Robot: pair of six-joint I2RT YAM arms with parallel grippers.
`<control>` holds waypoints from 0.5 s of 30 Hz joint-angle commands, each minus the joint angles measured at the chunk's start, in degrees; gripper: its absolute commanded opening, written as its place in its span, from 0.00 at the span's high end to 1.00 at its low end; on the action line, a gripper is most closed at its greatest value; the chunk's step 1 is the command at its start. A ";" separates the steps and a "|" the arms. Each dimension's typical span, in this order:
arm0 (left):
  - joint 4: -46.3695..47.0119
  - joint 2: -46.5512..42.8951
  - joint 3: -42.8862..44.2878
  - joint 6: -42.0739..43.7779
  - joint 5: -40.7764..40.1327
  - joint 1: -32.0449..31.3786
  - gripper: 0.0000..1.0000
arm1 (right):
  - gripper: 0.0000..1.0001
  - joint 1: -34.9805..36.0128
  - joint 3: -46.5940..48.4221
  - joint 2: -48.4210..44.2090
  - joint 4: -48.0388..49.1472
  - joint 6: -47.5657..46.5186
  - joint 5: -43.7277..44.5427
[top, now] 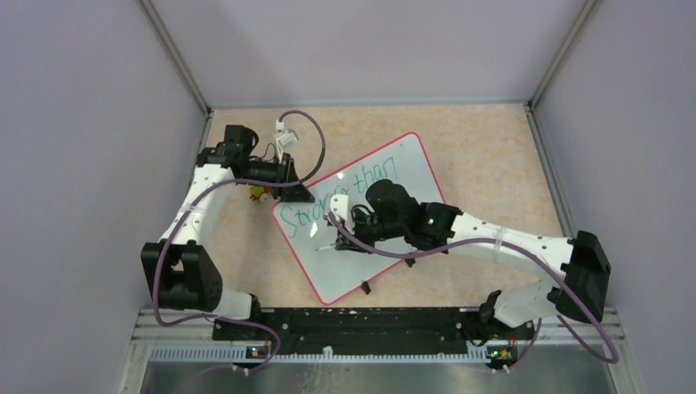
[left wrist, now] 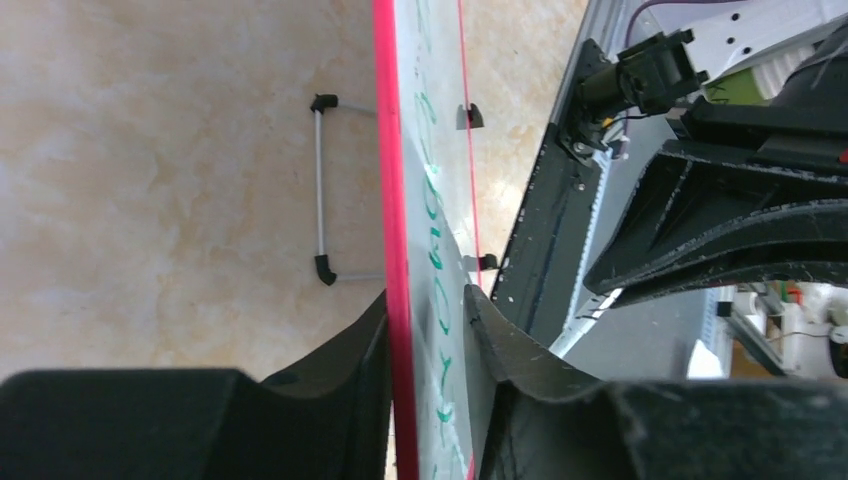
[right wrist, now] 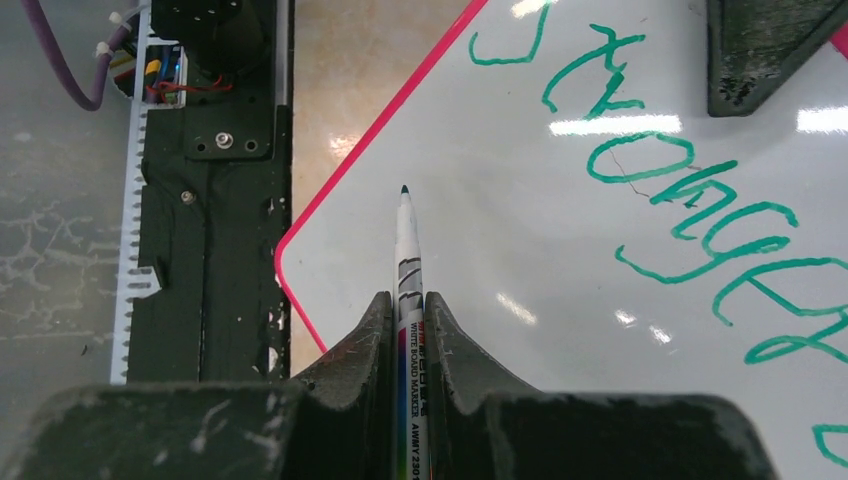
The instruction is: Write a sentence on the whiteboard
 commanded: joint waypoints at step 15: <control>4.21 -3.20 -1.05 0.14 0.32 -0.68 0.95 | 1.00 3.18 -4.72 1.34 7.40 -0.39 4.72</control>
